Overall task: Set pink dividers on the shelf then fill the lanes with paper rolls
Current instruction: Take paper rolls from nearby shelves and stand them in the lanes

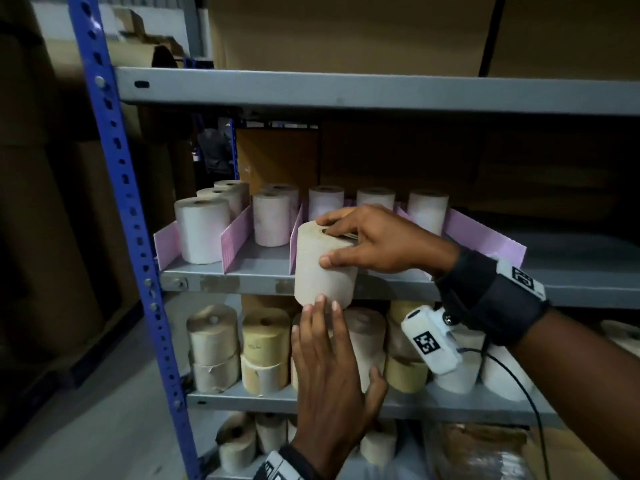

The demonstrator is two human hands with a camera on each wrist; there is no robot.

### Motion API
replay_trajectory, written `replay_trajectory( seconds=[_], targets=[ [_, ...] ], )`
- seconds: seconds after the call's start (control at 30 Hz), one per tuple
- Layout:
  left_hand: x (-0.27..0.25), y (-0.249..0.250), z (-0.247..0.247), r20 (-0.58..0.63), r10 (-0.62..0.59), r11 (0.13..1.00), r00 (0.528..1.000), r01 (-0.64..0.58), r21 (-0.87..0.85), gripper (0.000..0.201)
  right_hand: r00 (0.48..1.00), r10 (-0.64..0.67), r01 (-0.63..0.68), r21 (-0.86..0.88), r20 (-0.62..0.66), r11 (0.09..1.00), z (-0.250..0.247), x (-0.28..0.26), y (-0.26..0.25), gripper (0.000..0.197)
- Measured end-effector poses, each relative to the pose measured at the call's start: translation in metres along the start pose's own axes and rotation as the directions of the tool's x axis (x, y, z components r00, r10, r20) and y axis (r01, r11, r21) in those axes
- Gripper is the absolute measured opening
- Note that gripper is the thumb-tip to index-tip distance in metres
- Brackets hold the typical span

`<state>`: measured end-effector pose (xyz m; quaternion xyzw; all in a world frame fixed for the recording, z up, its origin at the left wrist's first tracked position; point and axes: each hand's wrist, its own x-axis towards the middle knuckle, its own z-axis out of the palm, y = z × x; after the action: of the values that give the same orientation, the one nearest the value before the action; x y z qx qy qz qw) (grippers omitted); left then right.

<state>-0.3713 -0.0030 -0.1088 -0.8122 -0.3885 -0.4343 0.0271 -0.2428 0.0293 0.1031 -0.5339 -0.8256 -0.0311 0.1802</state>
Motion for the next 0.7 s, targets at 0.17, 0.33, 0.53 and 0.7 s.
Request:
replay_trajectory(
  seconds=[0.17, 0.33, 0.53, 0.7],
  targets=[
    [0.022, -0.005, 0.014, -0.013, -0.028, 1.0, 1.0, 0.028, 0.007, 0.095, 0.997, -0.05, 0.053, -0.064, 0.052, 0.997, -0.005, 0.023, 0.015, 0.041],
    [0.042, -0.013, 0.029, -0.039, -0.043, 0.999, 0.998, 0.044, 0.024, 0.097, 0.993, -0.027, 0.038, -0.095, 0.114, 0.995, -0.007, 0.046, 0.032, 0.038],
    [0.066, -0.029, 0.043, -0.009, -0.04, 0.996, 0.999, 0.041, 0.085, 0.095, 0.966, 0.082, -0.021, -0.241, 0.245, 0.97, -0.01, 0.082, 0.049, 0.036],
    [0.07, -0.045, 0.054, -0.062, 0.003, 0.996, 0.998, 0.003, 0.091, 0.082, 0.949, 0.169, -0.075, -0.331, 0.265, 0.941, -0.006, 0.11, 0.066, 0.048]
  ],
)
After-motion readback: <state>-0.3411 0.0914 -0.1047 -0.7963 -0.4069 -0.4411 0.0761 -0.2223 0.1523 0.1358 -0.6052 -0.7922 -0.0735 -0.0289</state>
